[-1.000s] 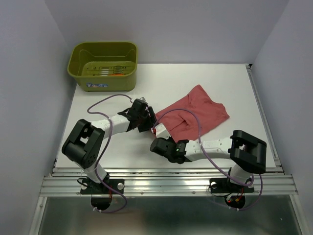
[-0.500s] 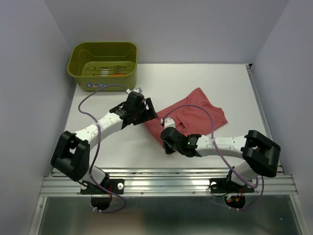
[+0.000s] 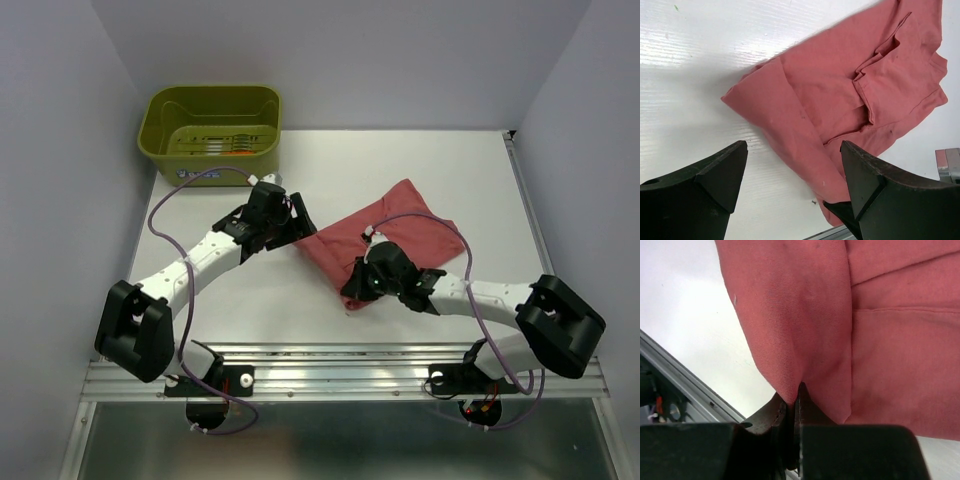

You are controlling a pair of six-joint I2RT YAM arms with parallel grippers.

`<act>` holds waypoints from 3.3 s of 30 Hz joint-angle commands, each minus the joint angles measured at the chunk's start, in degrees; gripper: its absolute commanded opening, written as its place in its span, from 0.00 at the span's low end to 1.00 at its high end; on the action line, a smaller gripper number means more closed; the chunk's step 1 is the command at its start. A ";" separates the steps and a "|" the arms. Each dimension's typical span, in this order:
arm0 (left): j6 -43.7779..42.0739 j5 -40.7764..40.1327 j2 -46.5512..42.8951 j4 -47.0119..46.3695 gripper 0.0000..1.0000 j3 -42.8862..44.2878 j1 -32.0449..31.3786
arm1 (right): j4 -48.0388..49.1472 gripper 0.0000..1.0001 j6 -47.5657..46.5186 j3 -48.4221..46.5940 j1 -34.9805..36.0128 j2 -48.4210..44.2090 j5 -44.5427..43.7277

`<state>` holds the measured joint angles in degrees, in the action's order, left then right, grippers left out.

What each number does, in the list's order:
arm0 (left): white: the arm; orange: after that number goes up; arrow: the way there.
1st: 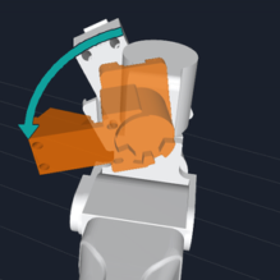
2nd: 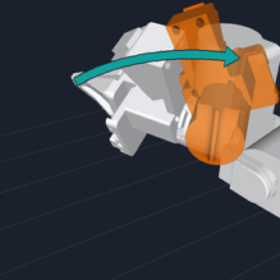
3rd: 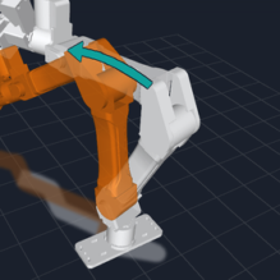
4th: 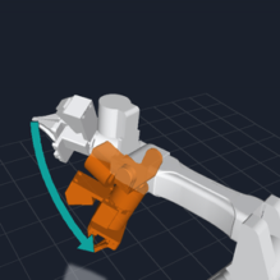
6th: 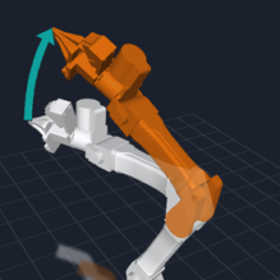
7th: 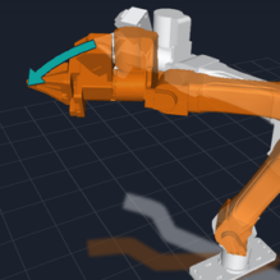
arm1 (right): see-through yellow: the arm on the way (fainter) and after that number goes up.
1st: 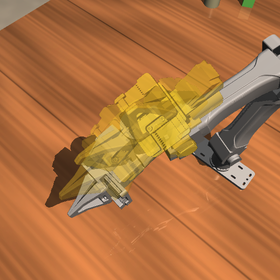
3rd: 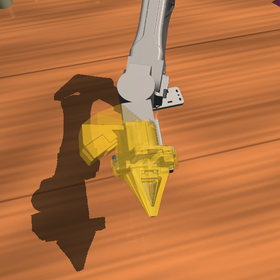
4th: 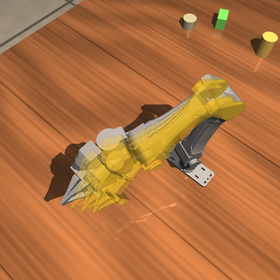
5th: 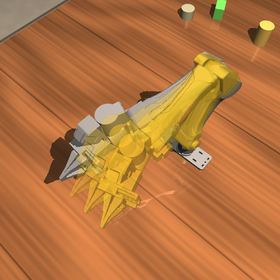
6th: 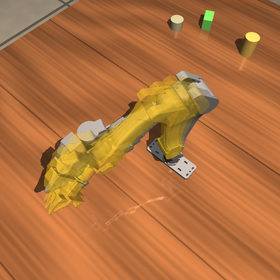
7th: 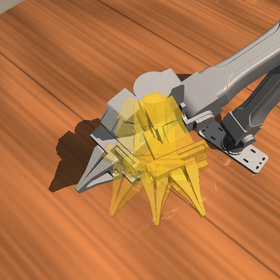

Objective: Roll the t-shirts
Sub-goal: Roll the T-shirt to the center of the board.

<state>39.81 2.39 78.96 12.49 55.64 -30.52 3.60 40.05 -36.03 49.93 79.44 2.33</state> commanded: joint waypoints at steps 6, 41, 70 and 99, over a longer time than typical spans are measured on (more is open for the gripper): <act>0.00 0.95 -1.35 -1.68 0.86 -2.28 0.11 | 17.12 0.01 10.91 7.80 -7.56 -3.06 16.20; -3.25 12.55 14.73 -14.78 0.00 3.60 -2.61 | 37.19 0.01 23.05 17.49 -21.46 7.48 34.32; -6.85 13.25 32.05 -15.04 0.00 14.41 -2.70 | 16.05 0.55 12.25 13.45 -23.56 -0.15 25.90; -8.70 11.49 32.84 -12.58 0.00 15.29 -2.52 | -19.33 0.22 -3.05 -5.55 -10.12 -4.30 -4.33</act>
<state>33.08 15.53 111.39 -1.61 68.47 -33.01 -16.62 38.11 -41.43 39.77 73.43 1.67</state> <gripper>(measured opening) 0.022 0.225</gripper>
